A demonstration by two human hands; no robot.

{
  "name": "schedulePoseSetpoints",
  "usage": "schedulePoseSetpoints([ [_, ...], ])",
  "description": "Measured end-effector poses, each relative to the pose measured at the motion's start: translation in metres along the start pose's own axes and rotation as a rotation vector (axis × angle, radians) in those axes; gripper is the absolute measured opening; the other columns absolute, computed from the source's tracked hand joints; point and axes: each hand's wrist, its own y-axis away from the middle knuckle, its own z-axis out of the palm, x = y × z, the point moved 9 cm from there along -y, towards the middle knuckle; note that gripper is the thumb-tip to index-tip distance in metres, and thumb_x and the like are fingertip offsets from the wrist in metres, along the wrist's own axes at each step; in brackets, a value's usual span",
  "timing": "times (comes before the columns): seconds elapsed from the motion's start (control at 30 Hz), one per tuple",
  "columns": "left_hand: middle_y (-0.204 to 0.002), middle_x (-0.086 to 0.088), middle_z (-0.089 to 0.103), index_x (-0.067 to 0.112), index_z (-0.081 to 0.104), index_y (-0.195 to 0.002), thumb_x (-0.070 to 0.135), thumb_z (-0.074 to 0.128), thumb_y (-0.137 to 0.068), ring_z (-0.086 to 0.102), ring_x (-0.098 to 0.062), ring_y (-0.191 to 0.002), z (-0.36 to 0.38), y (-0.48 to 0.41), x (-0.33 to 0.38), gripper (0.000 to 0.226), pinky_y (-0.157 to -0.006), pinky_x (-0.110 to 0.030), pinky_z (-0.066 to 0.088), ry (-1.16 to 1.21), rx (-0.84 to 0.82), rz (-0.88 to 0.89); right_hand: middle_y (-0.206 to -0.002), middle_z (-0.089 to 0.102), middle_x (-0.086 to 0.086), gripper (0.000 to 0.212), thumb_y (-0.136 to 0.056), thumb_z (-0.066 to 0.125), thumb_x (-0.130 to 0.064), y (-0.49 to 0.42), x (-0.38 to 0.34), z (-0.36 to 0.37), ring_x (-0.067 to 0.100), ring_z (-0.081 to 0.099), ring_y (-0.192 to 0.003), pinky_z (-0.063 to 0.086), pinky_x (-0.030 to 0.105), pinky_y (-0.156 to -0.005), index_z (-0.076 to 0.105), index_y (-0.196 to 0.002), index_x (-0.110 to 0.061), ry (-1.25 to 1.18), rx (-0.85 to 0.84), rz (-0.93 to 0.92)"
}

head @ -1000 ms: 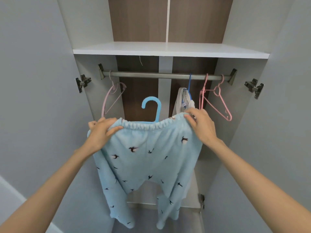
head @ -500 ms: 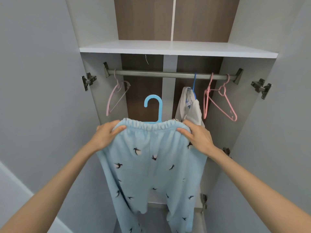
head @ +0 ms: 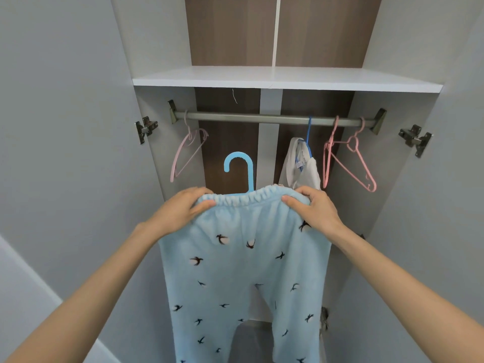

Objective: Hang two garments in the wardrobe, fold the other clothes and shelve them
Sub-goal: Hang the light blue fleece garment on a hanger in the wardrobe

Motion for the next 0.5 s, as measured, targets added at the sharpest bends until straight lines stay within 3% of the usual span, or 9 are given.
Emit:
schedulePoseSetpoints([
  [0.07, -0.072, 0.012, 0.049, 0.035, 0.043, -0.072, 0.05, 0.041, -0.094, 0.048, -0.007, -0.068, -0.002, -0.003, 0.009, 0.027, -0.061, -0.031, 0.037, -0.042, 0.025, -0.012, -0.079, 0.068, -0.014, 0.026, -0.078, 0.068, -0.055, -0.001, 0.003, -0.002, 0.006, 0.063, -0.078, 0.049, 0.028, -0.07, 0.067, -0.082, -0.03, -0.014, 0.002, 0.024],
  [0.23, -0.058, 0.009, 0.041, 0.026, 0.037, -0.06, 0.045, 0.046, -0.094, 0.039, -0.008, -0.055, -0.016, -0.011, 0.021, 0.039, -0.055, -0.029, 0.031, 0.006, 0.131, 0.006, -0.087, 0.067, -0.011, 0.034, -0.083, 0.057, -0.061, 0.001, -0.007, 0.006, 0.006, 0.063, -0.081, 0.052, 0.029, -0.071, 0.064, -0.094, -0.029, 0.066, -0.174, -0.06],
  [0.37, -0.06, 0.012, 0.042, 0.033, 0.037, -0.061, 0.036, 0.053, -0.094, 0.041, -0.008, -0.062, -0.019, -0.02, 0.029, 0.036, -0.062, -0.033, 0.035, -0.02, 0.183, 0.043, -0.095, 0.066, -0.003, 0.036, -0.093, 0.047, -0.052, 0.009, -0.018, 0.025, 0.013, 0.062, -0.085, 0.052, 0.032, -0.076, 0.058, -0.107, -0.02, 0.094, -0.393, -0.141],
  [0.43, -0.064, 0.014, 0.043, 0.035, 0.038, -0.064, 0.031, 0.056, -0.093, 0.042, -0.011, -0.067, -0.02, -0.027, 0.031, 0.035, -0.067, -0.032, 0.036, -0.023, 0.185, 0.063, -0.092, 0.062, -0.003, 0.027, -0.096, 0.049, -0.041, 0.014, -0.022, 0.032, 0.008, 0.059, -0.083, 0.049, 0.027, -0.077, 0.057, -0.104, -0.016, -0.024, -0.48, -0.124],
  [0.5, -0.067, 0.015, 0.043, 0.036, 0.038, -0.065, 0.029, 0.057, -0.094, 0.043, -0.01, -0.07, -0.022, -0.033, 0.034, 0.035, -0.069, -0.031, 0.035, -0.01, 0.199, 0.075, -0.093, 0.061, -0.007, 0.018, -0.096, 0.05, -0.039, 0.017, -0.025, 0.035, -0.002, 0.058, -0.085, 0.046, 0.017, -0.079, 0.057, -0.101, -0.024, -0.105, -0.526, -0.088],
])
